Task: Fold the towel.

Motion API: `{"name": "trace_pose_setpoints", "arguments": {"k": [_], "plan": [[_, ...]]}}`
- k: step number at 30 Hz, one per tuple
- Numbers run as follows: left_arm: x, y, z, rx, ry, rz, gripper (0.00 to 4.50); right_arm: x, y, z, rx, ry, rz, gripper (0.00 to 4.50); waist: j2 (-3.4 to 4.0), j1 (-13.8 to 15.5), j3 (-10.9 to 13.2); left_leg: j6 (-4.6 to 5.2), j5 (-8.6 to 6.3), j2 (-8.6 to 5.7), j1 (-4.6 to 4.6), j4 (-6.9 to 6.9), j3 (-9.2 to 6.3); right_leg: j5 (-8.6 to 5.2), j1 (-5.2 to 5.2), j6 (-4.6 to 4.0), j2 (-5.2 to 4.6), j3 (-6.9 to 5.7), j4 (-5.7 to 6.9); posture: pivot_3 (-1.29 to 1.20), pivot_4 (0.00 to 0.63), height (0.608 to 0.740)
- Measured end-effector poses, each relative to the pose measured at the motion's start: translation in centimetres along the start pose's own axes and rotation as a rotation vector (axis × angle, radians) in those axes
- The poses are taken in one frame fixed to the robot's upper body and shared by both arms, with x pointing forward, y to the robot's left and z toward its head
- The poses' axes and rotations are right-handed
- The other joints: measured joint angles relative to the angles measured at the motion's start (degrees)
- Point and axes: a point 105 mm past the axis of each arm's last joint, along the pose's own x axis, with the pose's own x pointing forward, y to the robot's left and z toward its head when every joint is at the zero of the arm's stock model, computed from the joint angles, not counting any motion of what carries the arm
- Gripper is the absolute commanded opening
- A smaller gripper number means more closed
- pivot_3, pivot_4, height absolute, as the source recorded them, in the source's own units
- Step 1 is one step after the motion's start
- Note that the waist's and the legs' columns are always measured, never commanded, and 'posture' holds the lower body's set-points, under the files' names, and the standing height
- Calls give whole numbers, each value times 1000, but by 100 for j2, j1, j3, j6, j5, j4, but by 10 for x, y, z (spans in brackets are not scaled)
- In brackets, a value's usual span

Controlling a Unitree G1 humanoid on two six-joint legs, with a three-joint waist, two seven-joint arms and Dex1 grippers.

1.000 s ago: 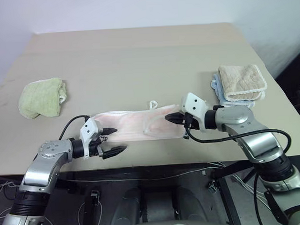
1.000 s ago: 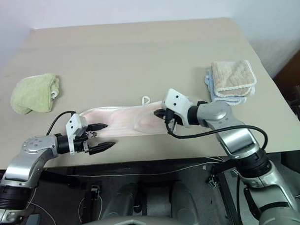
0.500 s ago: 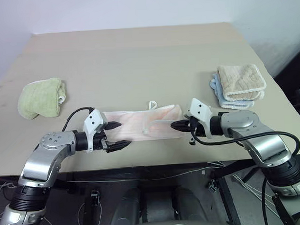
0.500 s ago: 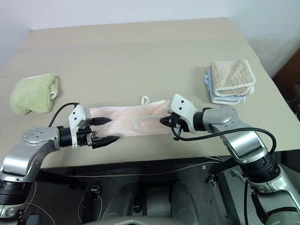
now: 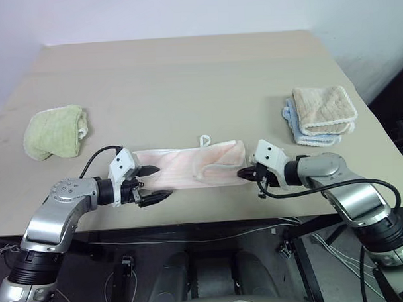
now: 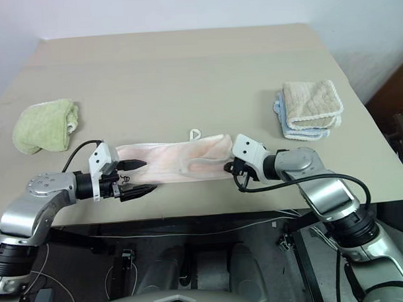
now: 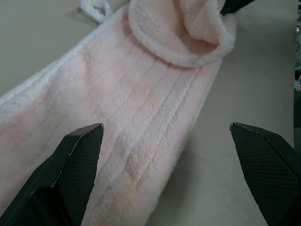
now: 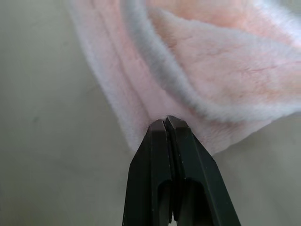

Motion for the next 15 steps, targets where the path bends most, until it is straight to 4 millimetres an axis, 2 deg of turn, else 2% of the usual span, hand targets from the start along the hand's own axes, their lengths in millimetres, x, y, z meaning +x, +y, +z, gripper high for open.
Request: {"name": "trace_pose_setpoints", "arguments": {"k": [4, 12, 15], "plan": [[0, -1, -2, -2, 1, -1, 4500, 3, -3, 14, 4, -45, -12, 37, 0, 14, 0, 0, 0, 0, -1, 0, -1, 0, 0, 0, 0, -1, -1, 0, 150, 740], [-2, 0, -6, 4, -5, -3, 4500, 7, 0, 20, 17, -65, 9, 37, 0, -9, 0, 0, 0, 0, 0, -2, -1, 0, -2, 0, 0, 0, -1, 0, 150, 740], [-2, 1, -9, 8, -2, 4, 4500, 20, -3, 27, -15, -83, -10, 37, 0, -32, 0, -1, 0, 1, 2, -2, 0, 0, -3, 0, 2, 0, 3, 0, 150, 740]]}}
